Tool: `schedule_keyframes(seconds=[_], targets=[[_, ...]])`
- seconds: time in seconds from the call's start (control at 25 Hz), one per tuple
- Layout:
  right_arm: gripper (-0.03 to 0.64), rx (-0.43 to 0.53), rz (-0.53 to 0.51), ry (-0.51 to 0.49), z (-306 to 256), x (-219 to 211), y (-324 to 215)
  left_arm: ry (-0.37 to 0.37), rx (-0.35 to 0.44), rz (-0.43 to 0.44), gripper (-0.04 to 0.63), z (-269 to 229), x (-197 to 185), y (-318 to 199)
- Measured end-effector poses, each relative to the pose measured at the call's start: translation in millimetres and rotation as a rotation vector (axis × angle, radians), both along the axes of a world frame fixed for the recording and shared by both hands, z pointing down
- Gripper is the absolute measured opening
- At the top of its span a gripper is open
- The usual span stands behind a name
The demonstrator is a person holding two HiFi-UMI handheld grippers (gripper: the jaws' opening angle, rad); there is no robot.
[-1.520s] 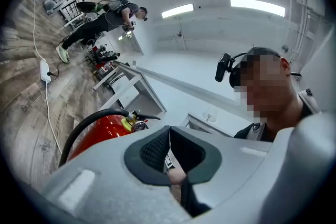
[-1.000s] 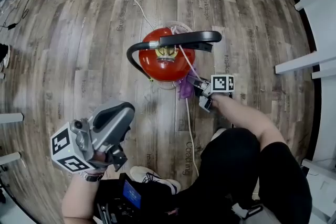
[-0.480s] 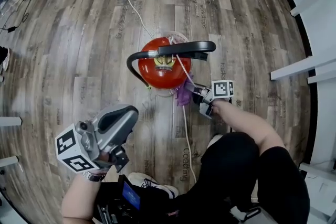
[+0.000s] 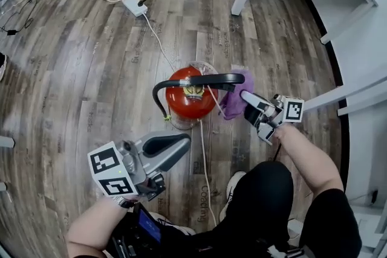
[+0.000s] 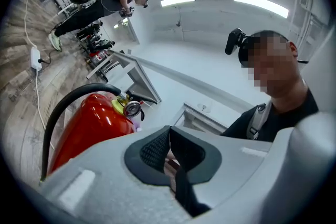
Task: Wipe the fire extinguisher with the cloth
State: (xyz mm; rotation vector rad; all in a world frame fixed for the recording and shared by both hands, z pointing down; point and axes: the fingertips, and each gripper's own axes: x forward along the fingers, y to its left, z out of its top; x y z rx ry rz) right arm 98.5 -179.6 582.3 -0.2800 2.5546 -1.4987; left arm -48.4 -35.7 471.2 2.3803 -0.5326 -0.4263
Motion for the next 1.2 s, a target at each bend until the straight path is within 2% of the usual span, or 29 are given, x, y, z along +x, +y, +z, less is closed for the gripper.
schedule_keyframes(seconds=[0.08, 0.16, 0.32, 0.48, 0.6, 0.72, 0.8, 0.96, 1.12, 1.2], targets=[[0.074, 0.122, -0.023, 0.048, -49.3, 14.2, -12.6, -0.016, 0.016, 0.0, -0.008, -0.8, 0.4, -1.2], [0.074, 0.309, -0.121, 0.172, -102.9, 11.7, -14.2, -0.031, 0.028, 0.005, -0.008, 0.2, 1.0, -1.4], [0.075, 0.721, -0.425, 0.517, -179.6, -32.0, 4.7, -0.069, 0.051, 0.014, -0.008, 5.4, 2.2, -1.8], [0.075, 1.027, -0.795, 0.878, -177.5, -64.9, 23.8, -0.066, 0.061, 0.019, -0.008, 4.0, 3.3, -2.8], [0.075, 1.103, -1.008, 1.094, -167.6, -74.9, 27.9, -0.08, 0.081, 0.019, -0.008, 1.6, 2.9, -2.3], [0.075, 1.17, -1.217, 1.235, -155.4, -89.5, 25.9, -0.087, 0.092, 0.017, -0.008, 0.5, 2.3, -1.2], [0.075, 1.204, -1.312, 1.303, -147.1, -106.6, 26.8, -0.083, 0.096, 0.018, -0.008, -1.2, 2.4, 0.0], [0.074, 1.241, -1.447, 1.345, -125.1, -153.5, 37.7, -0.078, 0.105, 0.017, -0.008, -4.8, 2.1, 1.6], [0.074, 1.386, -1.503, 1.374, -107.6, -207.0, 39.2, -0.068, 0.115, 0.013, -0.008, -9.4, -1.8, 4.9], [0.074, 1.373, -1.544, 1.381, -99.2, -219.1, 45.2, -0.065, 0.115, 0.011, -0.008, -9.8, -4.2, 7.3]])
